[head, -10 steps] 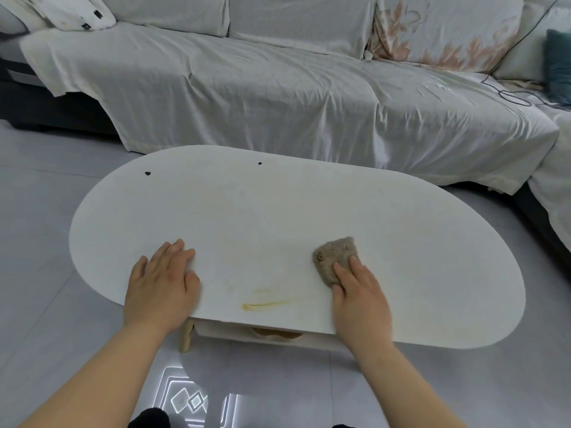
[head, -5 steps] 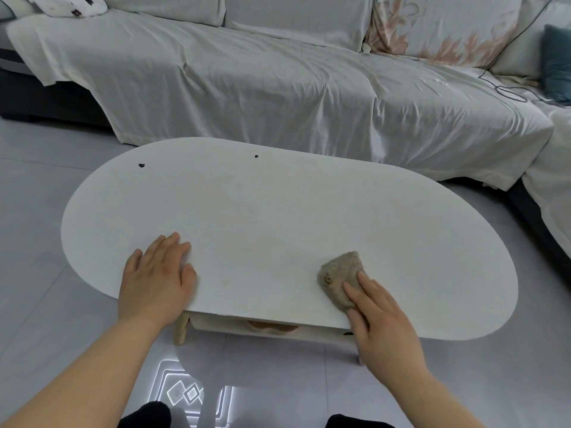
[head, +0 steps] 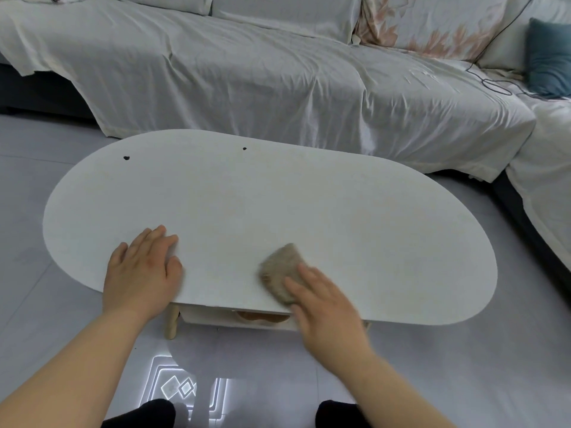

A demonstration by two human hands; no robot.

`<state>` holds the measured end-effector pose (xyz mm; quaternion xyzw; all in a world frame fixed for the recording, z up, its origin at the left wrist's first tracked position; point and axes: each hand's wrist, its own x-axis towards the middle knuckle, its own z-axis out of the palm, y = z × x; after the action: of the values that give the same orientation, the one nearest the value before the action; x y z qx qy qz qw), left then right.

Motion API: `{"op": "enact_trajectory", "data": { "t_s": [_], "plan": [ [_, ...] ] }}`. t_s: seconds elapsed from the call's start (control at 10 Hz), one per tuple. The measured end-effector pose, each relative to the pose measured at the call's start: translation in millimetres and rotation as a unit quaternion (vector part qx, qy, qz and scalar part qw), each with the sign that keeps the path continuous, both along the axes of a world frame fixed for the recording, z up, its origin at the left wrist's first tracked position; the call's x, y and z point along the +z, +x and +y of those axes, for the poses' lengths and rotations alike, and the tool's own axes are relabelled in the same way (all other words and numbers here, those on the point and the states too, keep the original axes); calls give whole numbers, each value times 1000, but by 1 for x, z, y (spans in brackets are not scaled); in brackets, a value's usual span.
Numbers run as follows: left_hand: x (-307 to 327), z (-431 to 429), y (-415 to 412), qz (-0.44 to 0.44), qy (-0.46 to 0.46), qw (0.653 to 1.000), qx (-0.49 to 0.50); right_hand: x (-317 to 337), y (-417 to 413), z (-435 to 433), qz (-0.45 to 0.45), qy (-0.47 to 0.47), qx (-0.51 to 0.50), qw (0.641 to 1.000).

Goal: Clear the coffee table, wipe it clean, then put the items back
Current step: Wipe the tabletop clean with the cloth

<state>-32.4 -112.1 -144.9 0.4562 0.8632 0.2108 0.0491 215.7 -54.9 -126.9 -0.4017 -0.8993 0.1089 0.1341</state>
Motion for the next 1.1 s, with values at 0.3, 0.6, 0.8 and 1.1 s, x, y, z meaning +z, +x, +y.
{"op": "enact_trajectory", "data": {
  "t_s": [0.3, 0.6, 0.8, 1.1],
  "plan": [
    [-1, 2, 0, -2, 3, 1000, 8, 2, 38, 21, -29, -3, -203, 979],
    [3, -2, -6, -11, -1, 1000, -20, -2, -57, 24, -27, -66, 34, 997],
    [4, -16, -52, 3, -19, 999, 26, 6, -51, 130, -34, -71, -131, 988],
    [-7, 3, -74, 17, -58, 996, 68, -8, -183, 162, -36, -58, -84, 994]
  ]
}}
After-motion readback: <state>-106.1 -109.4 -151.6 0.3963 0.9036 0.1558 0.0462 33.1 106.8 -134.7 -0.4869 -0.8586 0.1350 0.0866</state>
